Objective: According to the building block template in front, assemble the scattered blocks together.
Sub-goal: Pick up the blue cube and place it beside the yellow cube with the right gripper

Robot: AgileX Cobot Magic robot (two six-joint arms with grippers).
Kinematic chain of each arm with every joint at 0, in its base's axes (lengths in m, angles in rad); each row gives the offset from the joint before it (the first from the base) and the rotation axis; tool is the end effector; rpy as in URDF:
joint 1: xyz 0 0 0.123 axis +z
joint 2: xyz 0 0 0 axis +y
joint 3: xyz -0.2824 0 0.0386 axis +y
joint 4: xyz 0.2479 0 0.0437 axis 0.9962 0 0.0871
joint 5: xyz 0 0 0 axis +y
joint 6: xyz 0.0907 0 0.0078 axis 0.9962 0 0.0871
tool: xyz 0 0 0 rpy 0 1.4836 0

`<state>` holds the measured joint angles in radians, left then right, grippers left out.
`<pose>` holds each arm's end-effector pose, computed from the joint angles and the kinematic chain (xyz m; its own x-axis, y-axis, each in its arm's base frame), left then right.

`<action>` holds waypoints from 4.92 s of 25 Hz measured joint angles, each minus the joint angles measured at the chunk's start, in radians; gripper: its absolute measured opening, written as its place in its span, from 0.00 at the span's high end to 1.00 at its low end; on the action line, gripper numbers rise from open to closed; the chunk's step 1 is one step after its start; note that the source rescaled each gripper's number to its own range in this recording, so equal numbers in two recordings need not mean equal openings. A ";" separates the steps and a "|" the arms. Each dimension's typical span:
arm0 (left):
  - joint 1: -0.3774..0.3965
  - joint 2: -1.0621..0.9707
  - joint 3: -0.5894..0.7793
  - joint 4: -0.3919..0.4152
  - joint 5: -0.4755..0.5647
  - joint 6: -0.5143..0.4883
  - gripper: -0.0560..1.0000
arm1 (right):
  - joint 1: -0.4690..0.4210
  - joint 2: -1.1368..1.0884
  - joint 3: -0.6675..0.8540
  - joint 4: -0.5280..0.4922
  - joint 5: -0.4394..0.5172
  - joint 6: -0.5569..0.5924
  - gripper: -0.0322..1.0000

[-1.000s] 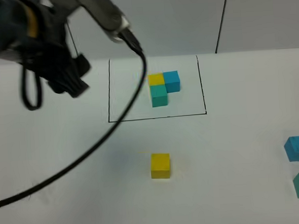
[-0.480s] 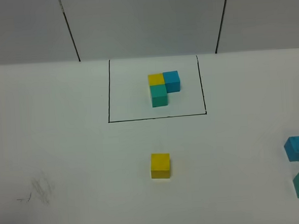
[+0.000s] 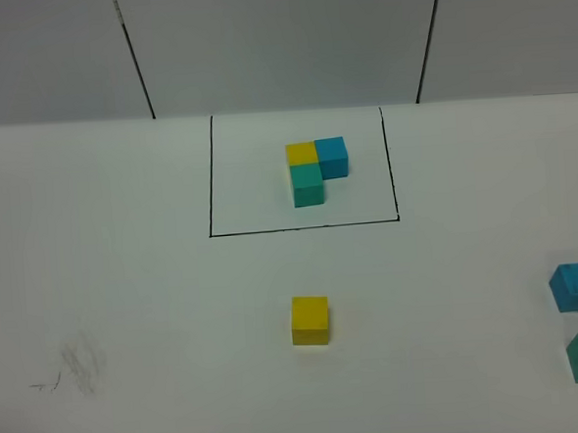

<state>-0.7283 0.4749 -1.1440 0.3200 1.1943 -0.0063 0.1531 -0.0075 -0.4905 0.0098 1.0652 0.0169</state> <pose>0.0276 0.0110 0.4389 -0.2521 0.3718 -0.8934 0.4691 0.8545 0.2232 -0.0051 0.0000 0.2741 -0.4597 -0.0490 -0.8867 -0.1501 0.9884 0.0232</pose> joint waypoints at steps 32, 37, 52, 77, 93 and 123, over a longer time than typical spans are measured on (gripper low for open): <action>0.000 -0.480 0.635 -0.283 -0.111 -0.041 0.03 | 0.000 0.000 0.000 0.000 0.000 0.001 0.28; 0.000 -0.480 0.637 -0.284 -0.121 -0.044 0.03 | 0.000 0.000 0.000 0.000 0.000 0.001 0.28; 0.594 -0.480 0.638 -0.287 -0.127 -0.037 0.03 | 0.000 0.000 0.000 0.000 0.000 0.000 0.28; 0.749 -0.480 0.638 -0.287 -0.127 -0.034 0.03 | 0.000 0.000 0.000 0.000 0.000 0.000 0.28; 0.749 -0.480 0.638 -0.287 -0.127 -0.034 0.04 | -0.008 0.000 0.000 0.018 0.000 -0.001 0.29; 0.749 -0.480 0.638 -0.287 -0.127 -0.034 0.04 | -0.008 1.150 -0.328 -0.216 -0.424 0.060 0.32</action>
<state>0.0212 -0.0051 -0.5058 0.0326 1.0678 -0.0407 0.1449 1.1425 -0.8183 -0.2060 0.6411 0.0772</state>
